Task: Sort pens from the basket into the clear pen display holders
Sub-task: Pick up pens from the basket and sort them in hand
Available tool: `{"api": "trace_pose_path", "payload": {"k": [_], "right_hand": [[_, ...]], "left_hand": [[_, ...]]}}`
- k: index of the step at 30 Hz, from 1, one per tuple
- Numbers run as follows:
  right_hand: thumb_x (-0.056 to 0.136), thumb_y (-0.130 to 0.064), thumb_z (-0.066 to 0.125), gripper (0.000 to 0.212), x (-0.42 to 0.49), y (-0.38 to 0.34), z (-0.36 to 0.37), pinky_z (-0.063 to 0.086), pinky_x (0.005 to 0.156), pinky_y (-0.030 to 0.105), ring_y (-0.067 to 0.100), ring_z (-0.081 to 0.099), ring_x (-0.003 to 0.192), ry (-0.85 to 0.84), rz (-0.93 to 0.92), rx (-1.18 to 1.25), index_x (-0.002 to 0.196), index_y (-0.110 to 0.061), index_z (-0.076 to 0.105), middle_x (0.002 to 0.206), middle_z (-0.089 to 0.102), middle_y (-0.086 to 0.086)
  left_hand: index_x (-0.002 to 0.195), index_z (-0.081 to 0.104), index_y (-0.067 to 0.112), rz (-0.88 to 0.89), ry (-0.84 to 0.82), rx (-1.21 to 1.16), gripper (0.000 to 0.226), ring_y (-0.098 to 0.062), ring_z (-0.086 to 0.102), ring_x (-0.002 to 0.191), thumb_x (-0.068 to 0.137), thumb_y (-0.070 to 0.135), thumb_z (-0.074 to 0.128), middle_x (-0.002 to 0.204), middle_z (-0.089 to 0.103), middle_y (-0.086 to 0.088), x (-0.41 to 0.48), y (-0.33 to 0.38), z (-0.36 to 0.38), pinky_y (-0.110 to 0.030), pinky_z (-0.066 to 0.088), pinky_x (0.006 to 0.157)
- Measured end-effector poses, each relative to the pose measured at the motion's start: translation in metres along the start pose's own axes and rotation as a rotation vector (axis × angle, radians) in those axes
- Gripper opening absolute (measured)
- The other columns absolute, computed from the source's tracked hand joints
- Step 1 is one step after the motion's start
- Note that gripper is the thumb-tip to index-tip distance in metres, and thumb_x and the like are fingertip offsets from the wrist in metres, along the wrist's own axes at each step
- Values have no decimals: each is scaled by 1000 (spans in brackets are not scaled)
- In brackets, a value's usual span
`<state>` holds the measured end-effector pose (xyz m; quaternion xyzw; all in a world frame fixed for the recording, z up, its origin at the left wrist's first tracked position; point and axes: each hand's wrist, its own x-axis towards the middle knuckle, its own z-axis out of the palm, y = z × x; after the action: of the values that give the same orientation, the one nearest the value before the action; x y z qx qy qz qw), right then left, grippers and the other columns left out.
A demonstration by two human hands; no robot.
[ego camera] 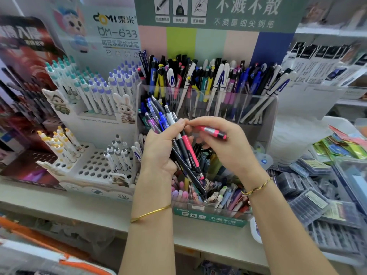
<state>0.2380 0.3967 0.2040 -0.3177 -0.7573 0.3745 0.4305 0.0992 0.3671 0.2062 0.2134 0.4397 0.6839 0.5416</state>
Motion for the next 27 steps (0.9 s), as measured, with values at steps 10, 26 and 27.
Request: {"api": "trace_pose_path", "payload": {"k": [10, 26, 27], "right_hand": [[81, 23, 30, 59, -2, -4, -5, 54, 52, 25, 9, 66, 60, -150, 195, 235, 115, -8, 67, 101, 71, 12], [78, 19, 57, 51, 8, 3, -7, 48, 82, 12, 11, 56, 96, -268, -213, -270, 114, -14, 70, 103, 51, -1], [77, 19, 57, 50, 8, 3, -7, 48, 81, 11, 12, 56, 95, -273, -235, -282, 113, -13, 71, 102, 50, -1]], "left_hand": [[117, 54, 4, -30, 116, -22, 37, -35, 67, 87, 84, 7, 70, 95, 64, -17, 8, -9, 0, -57, 56, 78], [91, 65, 2, -224, 81, -205, 17, -26, 70, 75, 93, 18, 61, 81, 69, -11, 7, -2, 2, -45, 59, 73], [90, 64, 2, -234, 73, -211, 19, -26, 72, 68, 94, 19, 60, 76, 71, -12, 5, -2, 3, -44, 58, 66]]}}
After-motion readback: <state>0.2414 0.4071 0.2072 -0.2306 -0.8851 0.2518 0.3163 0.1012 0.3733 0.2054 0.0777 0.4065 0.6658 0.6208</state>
